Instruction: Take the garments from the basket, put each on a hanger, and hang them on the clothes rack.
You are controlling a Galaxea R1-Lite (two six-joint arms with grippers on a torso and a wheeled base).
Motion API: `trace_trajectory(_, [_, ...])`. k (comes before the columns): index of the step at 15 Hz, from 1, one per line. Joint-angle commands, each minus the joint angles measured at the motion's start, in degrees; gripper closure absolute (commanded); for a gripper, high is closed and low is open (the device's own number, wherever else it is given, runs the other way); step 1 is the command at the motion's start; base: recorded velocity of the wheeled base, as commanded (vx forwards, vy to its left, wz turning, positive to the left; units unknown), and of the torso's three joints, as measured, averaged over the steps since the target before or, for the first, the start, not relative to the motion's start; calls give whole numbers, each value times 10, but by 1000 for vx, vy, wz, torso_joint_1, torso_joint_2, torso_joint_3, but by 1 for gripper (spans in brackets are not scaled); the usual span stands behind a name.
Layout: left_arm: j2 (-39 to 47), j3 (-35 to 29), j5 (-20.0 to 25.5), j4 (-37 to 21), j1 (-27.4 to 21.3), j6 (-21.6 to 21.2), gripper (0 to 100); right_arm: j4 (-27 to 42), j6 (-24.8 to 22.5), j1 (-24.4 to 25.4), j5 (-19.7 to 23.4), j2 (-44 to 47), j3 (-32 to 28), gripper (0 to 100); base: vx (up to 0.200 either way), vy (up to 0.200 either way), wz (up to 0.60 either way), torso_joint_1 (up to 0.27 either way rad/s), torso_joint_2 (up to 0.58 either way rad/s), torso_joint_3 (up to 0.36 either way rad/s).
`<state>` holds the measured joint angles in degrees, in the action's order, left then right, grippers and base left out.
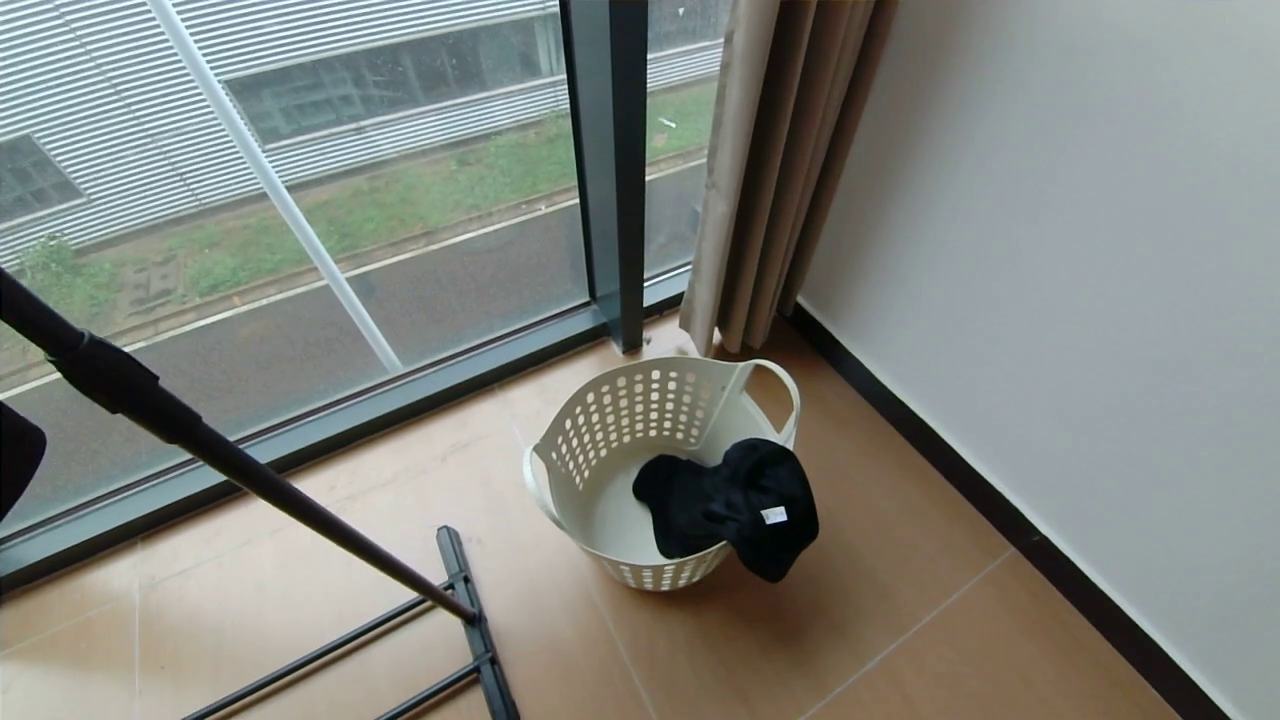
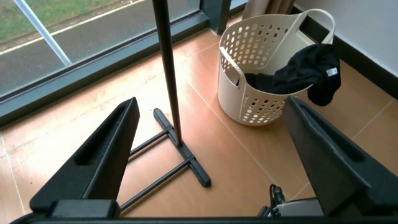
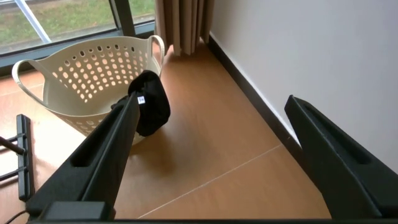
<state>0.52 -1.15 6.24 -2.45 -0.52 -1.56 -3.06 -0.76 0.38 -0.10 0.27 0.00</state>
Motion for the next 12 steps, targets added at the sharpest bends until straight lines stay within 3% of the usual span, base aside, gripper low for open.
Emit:
trace_trajectory(1, [1,0,0,0,0,0,0,0,0,1,0,1,0,0,0,0,0,2,-2,-193])
trace_trajectory(12, [1,0,0,0,0,0,0,0,0,1,0,1,0,0,0,0,0,1,3,-198])
